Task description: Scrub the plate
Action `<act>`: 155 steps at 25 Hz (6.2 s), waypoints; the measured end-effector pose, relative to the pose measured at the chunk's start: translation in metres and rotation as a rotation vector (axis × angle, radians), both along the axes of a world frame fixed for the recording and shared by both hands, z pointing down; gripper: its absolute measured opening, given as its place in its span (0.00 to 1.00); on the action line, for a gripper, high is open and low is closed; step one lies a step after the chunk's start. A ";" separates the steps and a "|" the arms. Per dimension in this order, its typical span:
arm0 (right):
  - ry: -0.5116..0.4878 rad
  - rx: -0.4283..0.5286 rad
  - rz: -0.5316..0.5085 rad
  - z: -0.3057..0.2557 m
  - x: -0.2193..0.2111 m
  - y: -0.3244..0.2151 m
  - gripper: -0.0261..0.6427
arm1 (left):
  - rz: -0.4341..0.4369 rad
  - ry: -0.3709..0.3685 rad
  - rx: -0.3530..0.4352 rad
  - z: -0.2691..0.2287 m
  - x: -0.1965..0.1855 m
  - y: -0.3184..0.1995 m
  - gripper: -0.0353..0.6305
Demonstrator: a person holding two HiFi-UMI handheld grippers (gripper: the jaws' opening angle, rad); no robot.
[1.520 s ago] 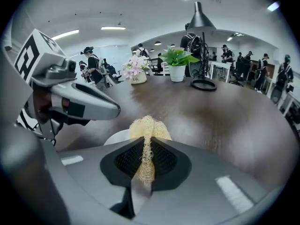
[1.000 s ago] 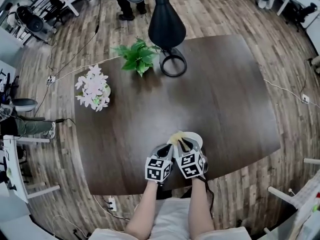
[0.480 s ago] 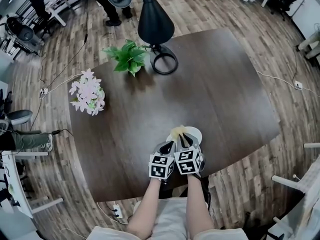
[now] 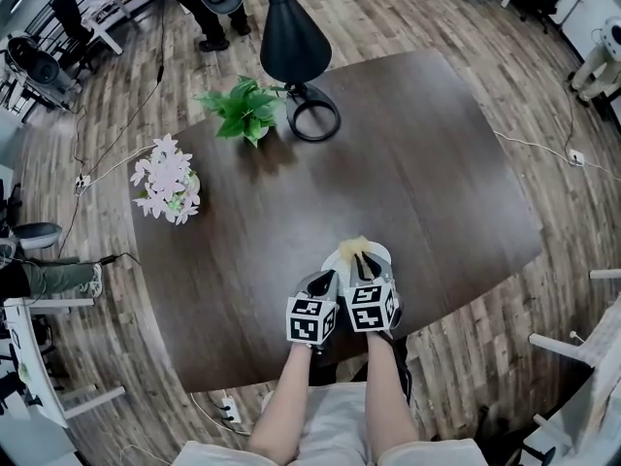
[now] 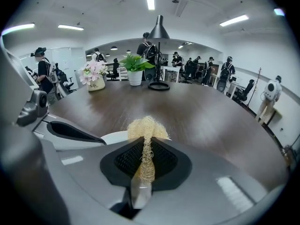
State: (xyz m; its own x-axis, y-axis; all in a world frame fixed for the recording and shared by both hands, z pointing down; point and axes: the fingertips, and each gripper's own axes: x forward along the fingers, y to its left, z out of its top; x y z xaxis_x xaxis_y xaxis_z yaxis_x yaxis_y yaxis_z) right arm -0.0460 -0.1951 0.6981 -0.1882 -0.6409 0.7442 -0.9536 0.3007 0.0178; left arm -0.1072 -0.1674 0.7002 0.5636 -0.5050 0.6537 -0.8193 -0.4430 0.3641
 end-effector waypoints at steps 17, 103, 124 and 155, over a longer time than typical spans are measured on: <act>0.060 0.002 0.079 -0.011 0.044 0.012 0.13 | 0.008 0.008 0.011 0.000 -0.001 0.000 0.05; -0.004 -0.012 -0.142 -0.009 -0.038 -0.004 0.13 | -0.076 0.029 -0.017 -0.011 -0.024 -0.013 0.06; 0.009 -0.019 -0.174 -0.006 0.012 0.000 0.13 | -0.202 -0.018 -0.005 -0.010 -0.021 -0.008 0.06; 0.056 -0.018 -0.050 -0.010 0.018 0.038 0.13 | -0.162 0.008 0.020 -0.022 -0.051 0.019 0.06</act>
